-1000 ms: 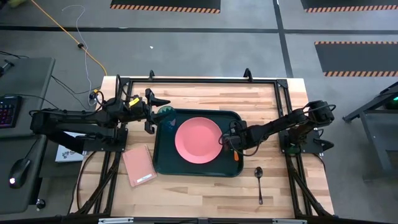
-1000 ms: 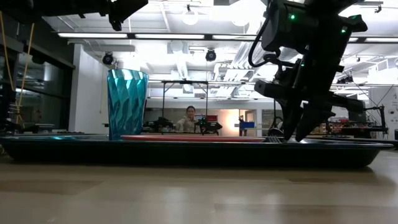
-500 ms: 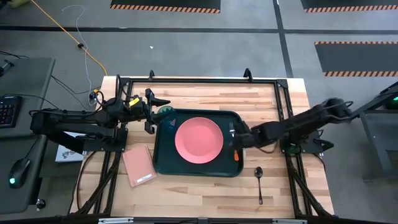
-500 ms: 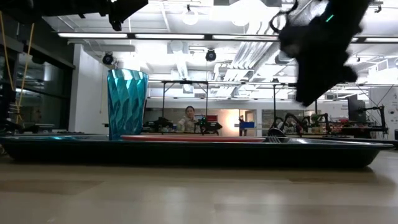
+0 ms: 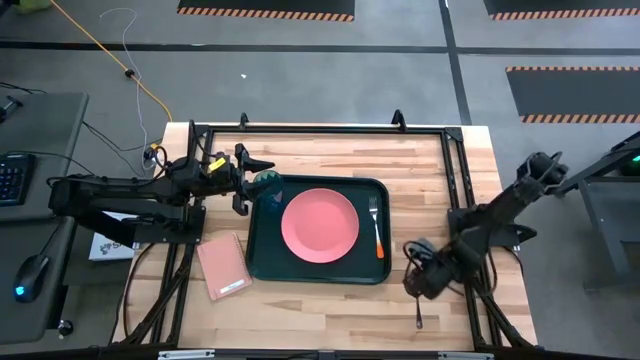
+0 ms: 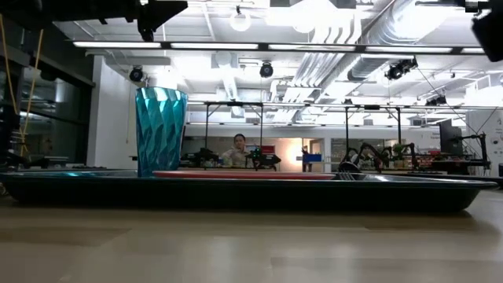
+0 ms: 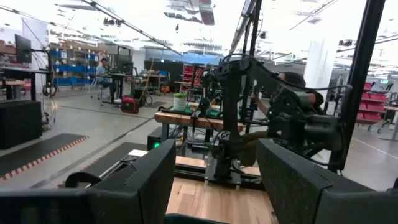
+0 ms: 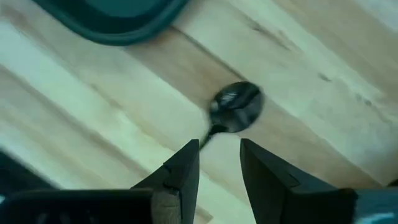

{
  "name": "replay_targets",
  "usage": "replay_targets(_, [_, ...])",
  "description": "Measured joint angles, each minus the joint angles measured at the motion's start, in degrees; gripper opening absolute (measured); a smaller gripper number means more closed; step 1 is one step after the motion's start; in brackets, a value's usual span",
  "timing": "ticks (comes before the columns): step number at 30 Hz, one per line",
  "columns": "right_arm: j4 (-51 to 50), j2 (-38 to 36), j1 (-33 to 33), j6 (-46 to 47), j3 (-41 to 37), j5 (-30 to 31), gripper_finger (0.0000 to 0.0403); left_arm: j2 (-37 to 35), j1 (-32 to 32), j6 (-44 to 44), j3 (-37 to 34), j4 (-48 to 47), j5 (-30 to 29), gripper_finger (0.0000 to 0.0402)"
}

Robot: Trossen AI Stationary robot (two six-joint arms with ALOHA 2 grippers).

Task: Pick and place plate/cup/fork/spoon on tray
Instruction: Put the black spoon on the black tray to the right side of the pink plate

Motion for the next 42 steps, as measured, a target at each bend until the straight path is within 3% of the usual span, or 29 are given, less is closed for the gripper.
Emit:
replay_targets(8, [-5.08,6.96,2.5,4.09,-0.02,1.12,0.0108,0.0,0.0,0.35,0.0,0.25,0.0,0.0213])
replay_targets(18, [-3.98,13.99,-1.02,-3.89,-0.02,-0.08,0.0108,0.0,0.0,1.38,0.0,0.23,0.0,0.0213])
replay_targets(29, [-3.59,14.15,-2.1,-7.81,-0.02,-0.31,0.0108,0.0,0.0,1.41,0.0,0.23,0.0,0.0213])
replay_targets(37, [-3.38,11.77,-1.55,-10.17,-0.02,-4.72,0.0108,0.0,0.02,1.42,0.0,0.23,0.0,0.0213])
replay_targets(42, [2.42,9.45,-0.43,-7.84,-0.02,-5.58,0.0108,-0.01,0.0,1.4,0.0,0.2,0.0,0.0213])
